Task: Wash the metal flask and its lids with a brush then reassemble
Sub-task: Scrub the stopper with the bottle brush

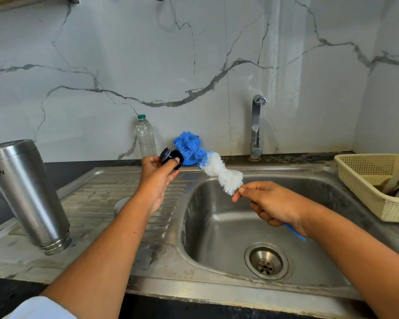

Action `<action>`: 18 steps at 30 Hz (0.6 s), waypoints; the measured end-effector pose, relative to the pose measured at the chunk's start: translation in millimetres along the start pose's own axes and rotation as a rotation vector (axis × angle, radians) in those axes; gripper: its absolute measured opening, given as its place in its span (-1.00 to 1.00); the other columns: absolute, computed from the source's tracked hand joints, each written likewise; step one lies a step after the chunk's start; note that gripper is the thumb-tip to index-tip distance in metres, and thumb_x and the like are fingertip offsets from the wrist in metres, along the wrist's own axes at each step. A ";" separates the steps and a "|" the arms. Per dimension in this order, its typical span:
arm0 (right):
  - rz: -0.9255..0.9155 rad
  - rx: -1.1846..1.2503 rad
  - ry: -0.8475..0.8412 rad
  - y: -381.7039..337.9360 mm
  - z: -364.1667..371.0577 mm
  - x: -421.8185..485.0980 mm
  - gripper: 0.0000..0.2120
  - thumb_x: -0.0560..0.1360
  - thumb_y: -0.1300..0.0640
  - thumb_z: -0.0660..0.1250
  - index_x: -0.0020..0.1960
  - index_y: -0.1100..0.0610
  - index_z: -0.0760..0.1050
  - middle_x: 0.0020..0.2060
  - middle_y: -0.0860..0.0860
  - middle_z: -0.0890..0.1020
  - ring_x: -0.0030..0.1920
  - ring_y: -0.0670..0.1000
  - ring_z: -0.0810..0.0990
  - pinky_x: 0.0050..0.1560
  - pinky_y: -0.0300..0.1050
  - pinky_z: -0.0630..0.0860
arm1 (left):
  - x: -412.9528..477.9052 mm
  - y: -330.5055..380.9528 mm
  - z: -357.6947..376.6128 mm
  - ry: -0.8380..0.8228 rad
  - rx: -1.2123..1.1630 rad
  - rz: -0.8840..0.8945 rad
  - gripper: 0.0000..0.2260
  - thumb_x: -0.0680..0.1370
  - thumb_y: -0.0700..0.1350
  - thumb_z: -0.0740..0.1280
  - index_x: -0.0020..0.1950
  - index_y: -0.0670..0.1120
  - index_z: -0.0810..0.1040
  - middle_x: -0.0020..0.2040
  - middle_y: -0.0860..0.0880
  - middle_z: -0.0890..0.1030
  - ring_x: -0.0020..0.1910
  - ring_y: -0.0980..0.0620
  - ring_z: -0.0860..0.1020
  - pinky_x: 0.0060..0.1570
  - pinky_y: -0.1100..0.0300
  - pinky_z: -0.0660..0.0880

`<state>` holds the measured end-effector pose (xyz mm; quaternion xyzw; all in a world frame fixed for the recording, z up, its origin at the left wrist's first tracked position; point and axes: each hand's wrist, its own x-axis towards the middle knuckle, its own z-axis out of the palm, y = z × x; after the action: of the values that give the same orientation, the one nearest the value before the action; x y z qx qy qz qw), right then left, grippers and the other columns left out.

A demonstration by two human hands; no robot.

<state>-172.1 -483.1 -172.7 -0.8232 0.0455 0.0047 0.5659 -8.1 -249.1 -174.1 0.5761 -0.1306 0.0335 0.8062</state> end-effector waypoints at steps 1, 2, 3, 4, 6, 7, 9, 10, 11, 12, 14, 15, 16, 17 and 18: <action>0.002 -0.001 -0.001 0.3 0.1 0.2 -0.70 0.71 -0.01 0.17 0.07 0.05 0.66 -0.46 -0.06 0.26 -0.46 -0.07 0.13 -0.43 -0.15 0.03 | 0.5 -0.1 0.0 -0.018 -0.030 -0.021 -0.67 0.58 -0.29 0.44 0.22 -0.11 0.36 0.29 -0.22 0.58 0.20 -0.13 0.67 0.31 -0.03 0.57; 0.003 -0.003 0.000 0.7 0.2 0.5 -0.70 0.71 0.00 0.17 0.07 0.05 0.66 -0.46 -0.06 0.26 -0.46 -0.07 0.13 -0.43 -0.15 0.03 | 0.7 0.3 0.2 -0.035 -0.064 -0.049 -0.65 0.58 -0.29 0.44 0.27 -0.14 0.37 0.30 -0.25 0.58 0.20 -0.16 0.67 0.28 -0.04 0.59; 0.003 -0.005 0.001 1.1 0.1 0.9 -0.70 0.71 -0.01 0.17 0.07 0.05 0.65 -0.46 -0.06 0.26 -0.46 -0.07 0.13 -0.44 -0.15 0.03 | 1.2 0.4 0.7 -0.052 -0.094 -0.079 -0.64 0.59 -0.27 0.43 0.32 -0.17 0.39 0.29 -0.27 0.59 0.20 -0.19 0.67 0.24 -0.03 0.61; 0.004 -0.006 0.002 1.1 0.2 1.2 -0.70 0.71 -0.01 0.17 0.07 0.05 0.65 -0.45 -0.06 0.25 -0.46 -0.07 0.13 -0.44 -0.16 0.03 | 0.9 1.2 1.3 -0.068 -0.121 -0.104 -0.64 0.60 -0.25 0.42 0.35 -0.20 0.41 0.27 -0.27 0.61 0.19 -0.20 0.67 0.20 -0.01 0.63; -0.001 0.000 0.004 1.1 0.0 1.4 -0.70 0.71 -0.02 0.17 0.07 0.04 0.65 -0.45 -0.06 0.25 -0.45 -0.08 0.13 -0.44 -0.15 0.03 | -0.1 3.4 2.3 -0.080 -0.137 -0.142 -0.69 0.61 -0.19 0.43 0.33 -0.22 0.50 0.19 -0.24 0.68 0.17 -0.17 0.68 0.11 0.07 0.66; -0.006 0.006 0.007 1.2 0.0 1.5 -0.70 0.71 -0.03 0.17 0.08 0.04 0.65 -0.44 -0.06 0.25 -0.45 -0.08 0.13 -0.43 -0.15 0.03 | -0.2 4.1 2.3 -0.072 -0.108 -0.155 -0.72 0.60 -0.14 0.44 0.28 -0.17 0.55 0.12 -0.18 0.72 0.12 -0.12 0.69 0.04 0.11 0.65; -0.023 0.013 0.017 1.5 -0.1 1.0 -0.71 0.70 -0.04 0.18 0.08 0.04 0.65 -0.43 -0.06 0.24 -0.43 -0.07 0.12 -0.40 -0.11 0.02 | -0.7 4.8 1.5 -0.047 -0.037 -0.162 -0.77 0.58 -0.12 0.47 0.21 -0.07 0.59 0.00 -0.07 0.74 -0.05 0.01 0.64 -0.13 0.21 0.54; -0.033 0.012 0.022 1.7 -0.1 0.9 -0.71 0.70 -0.04 0.18 0.08 0.04 0.65 -0.43 -0.06 0.23 -0.43 -0.06 0.12 -0.38 -0.10 0.01 | 0.0 4.3 1.0 -0.031 -0.036 -0.162 -0.77 0.57 -0.16 0.47 0.20 -0.06 0.58 -0.03 -0.06 0.73 -0.11 0.04 0.61 -0.20 0.24 0.49; -0.042 0.009 0.026 1.8 0.4 0.9 -0.71 0.70 -0.03 0.18 0.08 0.04 0.65 -0.42 -0.05 0.23 -0.43 -0.06 0.11 -0.37 -0.09 0.01 | 0.9 3.6 0.5 -0.018 -0.056 -0.162 -0.75 0.56 -0.23 0.47 0.21 -0.09 0.56 -0.02 -0.09 0.72 -0.13 0.05 0.60 -0.23 0.26 0.49; -0.050 0.005 0.031 1.8 1.0 1.0 -0.71 0.70 -0.03 0.18 0.08 0.04 0.65 -0.42 -0.05 0.22 -0.43 -0.07 0.11 -0.38 -0.09 0.01 | 1.1 3.6 0.4 -0.012 -0.084 -0.163 -0.72 0.55 -0.28 0.46 0.22 -0.13 0.53 0.03 -0.15 0.71 -0.12 0.03 0.62 -0.21 0.27 0.52; -0.066 -0.005 0.041 1.5 2.4 1.2 -0.71 0.70 -0.03 0.18 0.07 0.04 0.65 -0.42 -0.05 0.22 -0.43 -0.07 0.12 -0.40 -0.11 0.03 | 0.4 4.8 1.3 -0.024 -0.137 -0.170 -0.63 0.52 -0.33 0.46 0.29 -0.23 0.47 0.13 -0.24 0.69 0.01 -0.05 0.70 -0.07 0.23 0.62; -0.074 -0.011 0.049 1.4 2.6 1.3 -0.71 0.70 -0.03 0.18 0.07 0.03 0.65 -0.43 -0.05 0.23 -0.43 -0.07 0.12 -0.41 -0.12 0.04 | 0.3 5.2 1.8 -0.035 -0.163 -0.174 -0.60 0.51 -0.33 0.47 0.32 -0.24 0.46 0.14 -0.25 0.69 0.06 -0.07 0.71 0.00 0.19 0.64; -0.081 -0.017 0.056 1.2 2.6 1.5 -0.71 0.70 -0.04 0.18 0.06 0.02 0.66 -0.43 -0.06 0.23 -0.44 -0.07 0.13 -0.42 -0.12 0.05 | -0.1 6.0 2.3 -0.049 -0.189 -0.176 -0.59 0.51 -0.31 0.48 0.32 -0.26 0.47 0.12 -0.25 0.69 0.07 -0.08 0.71 0.02 0.17 0.65; -0.086 -0.024 0.064 0.9 2.5 1.7 -0.71 0.70 -0.05 0.18 0.06 0.01 0.66 -0.44 -0.06 0.24 -0.44 -0.07 0.13 -0.42 -0.13 0.06 | -0.3 6.9 3.1 -0.062 -0.213 -0.179 -0.62 0.51 -0.30 0.48 0.29 -0.27 0.49 0.09 -0.25 0.69 0.07 -0.09 0.72 0.02 0.16 0.66; -0.090 -0.028 0.071 0.8 2.4 1.6 -0.71 0.70 -0.05 0.18 0.05 0.01 0.66 -0.44 -0.07 0.24 -0.44 -0.07 0.14 -0.43 -0.13 0.06 | -1.2 8.2 4.0 -0.072 -0.240 -0.183 -0.67 0.52 -0.28 0.48 0.24 -0.27 0.52 0.07 -0.25 0.69 0.07 -0.10 0.72 0.01 0.15 0.67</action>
<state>-170.5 -481.3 -174.4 -0.8319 0.0284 -0.0492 0.5521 -11.7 -250.0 -165.7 0.4861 -0.1097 -0.0767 0.8636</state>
